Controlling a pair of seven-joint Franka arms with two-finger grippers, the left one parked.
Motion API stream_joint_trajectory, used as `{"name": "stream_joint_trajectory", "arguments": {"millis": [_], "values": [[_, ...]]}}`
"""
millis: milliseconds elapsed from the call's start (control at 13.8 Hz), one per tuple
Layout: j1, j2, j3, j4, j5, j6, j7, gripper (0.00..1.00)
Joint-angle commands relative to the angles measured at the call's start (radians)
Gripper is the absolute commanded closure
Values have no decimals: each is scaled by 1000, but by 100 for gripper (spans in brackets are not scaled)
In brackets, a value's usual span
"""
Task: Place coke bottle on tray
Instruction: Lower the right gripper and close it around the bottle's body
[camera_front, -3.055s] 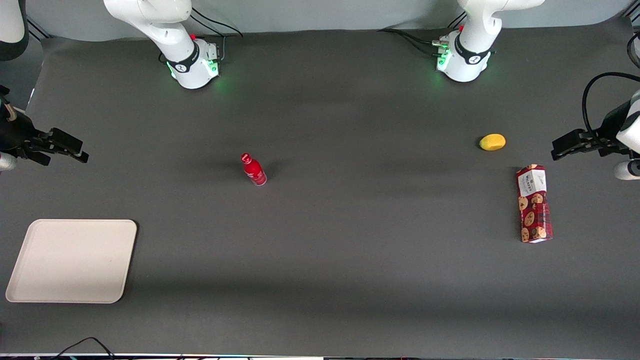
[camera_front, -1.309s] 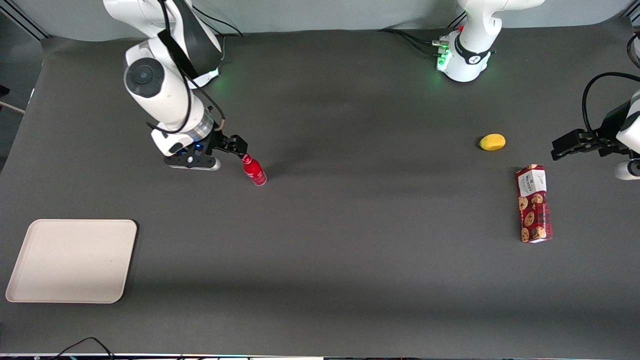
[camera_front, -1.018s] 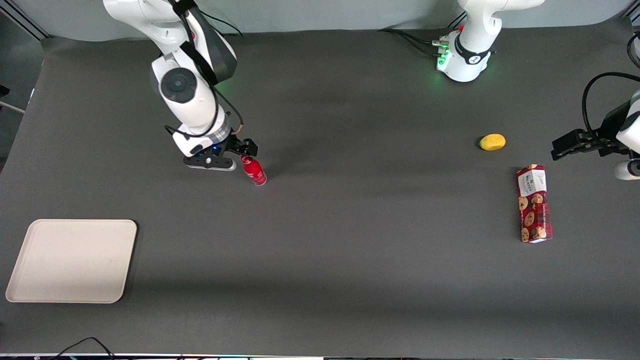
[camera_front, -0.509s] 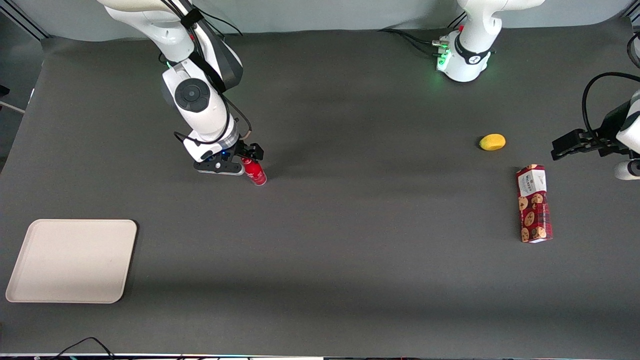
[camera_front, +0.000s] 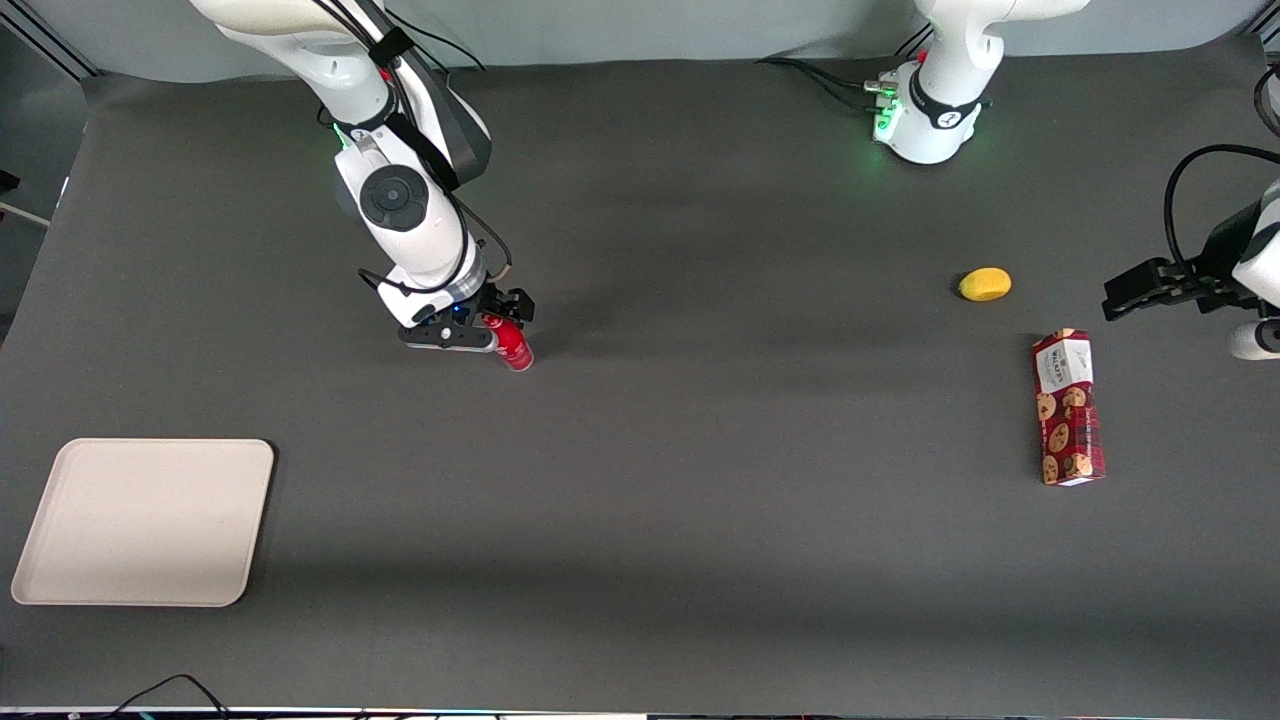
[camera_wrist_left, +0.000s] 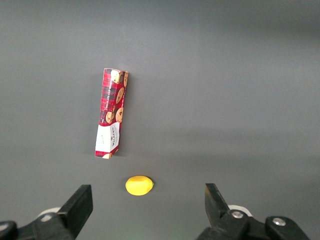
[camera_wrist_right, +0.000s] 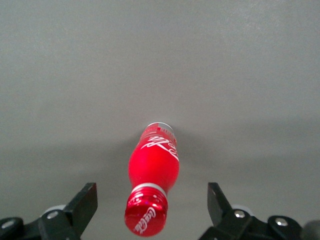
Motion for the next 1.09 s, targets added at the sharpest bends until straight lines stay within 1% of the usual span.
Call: {"name": "stream_joint_trajectory", "arguments": {"millis": [0,73,145,291,364,727,873,1018], "values": [[4,8,4,-9,-24,23,39,19],[4,8,4,-9,-24,23,39,31],[4,8,4,-9,-24,23,39,48],[4,9,4,-9,-22,22,53,84],[4,11,4,-9,-22,22,59,100],[-5,0,1,23,-10,14,62,100],[-8,-23,-16,83,-10,-65,96,100],[-10,-51,-85,157,-24,-162,66,100]]}}
